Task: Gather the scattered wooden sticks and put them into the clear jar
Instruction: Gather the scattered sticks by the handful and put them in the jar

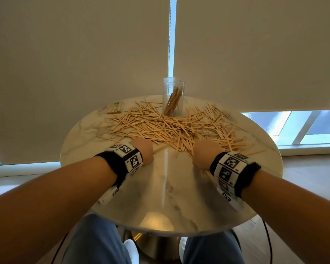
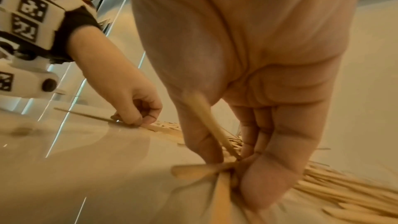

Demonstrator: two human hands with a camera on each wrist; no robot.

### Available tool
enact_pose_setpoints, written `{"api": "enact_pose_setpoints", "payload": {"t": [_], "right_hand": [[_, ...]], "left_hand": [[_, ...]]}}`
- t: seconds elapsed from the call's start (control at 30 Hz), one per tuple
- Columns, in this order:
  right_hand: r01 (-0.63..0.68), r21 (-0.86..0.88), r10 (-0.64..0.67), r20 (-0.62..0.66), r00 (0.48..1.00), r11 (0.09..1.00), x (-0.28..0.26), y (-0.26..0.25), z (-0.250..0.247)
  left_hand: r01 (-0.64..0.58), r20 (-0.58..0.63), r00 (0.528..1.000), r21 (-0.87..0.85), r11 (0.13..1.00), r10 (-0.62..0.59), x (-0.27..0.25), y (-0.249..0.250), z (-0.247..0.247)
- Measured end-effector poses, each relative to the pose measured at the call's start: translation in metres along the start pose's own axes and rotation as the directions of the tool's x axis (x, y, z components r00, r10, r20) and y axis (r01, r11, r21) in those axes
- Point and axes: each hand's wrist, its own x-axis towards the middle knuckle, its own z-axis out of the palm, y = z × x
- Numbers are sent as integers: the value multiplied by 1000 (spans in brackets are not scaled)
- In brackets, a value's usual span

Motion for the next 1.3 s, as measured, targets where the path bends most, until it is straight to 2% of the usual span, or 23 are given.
{"api": "enact_pose_setpoints", "payload": {"t": [0.23,0.37,0.47,0.57,0.7,0.8,0.87,0.97,1.0,1.1,1.2,1.3], "right_hand": [[-19,-36,20,38,999,999,1,15,-3],[-40,34,39,29,999,999,2,21,-2],[-79,147,71,64,995,986,4,27,-1],[-154,379,112,131,985,913,8,35,-2],[-189,553,94,197,976,811,12,41,-4],[-205,741,80,201,976,640,15,40,-10],[-200,809,68,195,978,553,14,35,-15],[-164,857,29,171,985,488,13,23,-21],[-147,855,20,157,987,497,12,18,-23],[-98,854,3,112,994,511,11,3,-27],[-27,899,-32,45,998,437,13,-11,-27],[57,905,-55,-37,998,421,16,-23,-26]], "left_hand": [[-8,-39,999,-42,999,7,1,3,1],[-43,-47,998,-43,998,41,4,9,2],[-41,-8,999,-39,998,40,6,15,-3],[-52,-14,999,-77,996,51,7,16,-9],[-53,-41,998,-278,959,43,13,5,-10],[-57,-42,998,-506,861,41,17,3,-10],[-1,11,1000,-668,745,11,21,7,-11],[95,83,995,-902,422,-47,26,17,-12],[129,109,991,-928,350,-75,25,20,-12],[138,127,990,-935,326,-54,26,21,-9],[116,132,991,-943,313,31,27,19,-4],[75,81,996,-979,192,22,26,20,-4]]}}
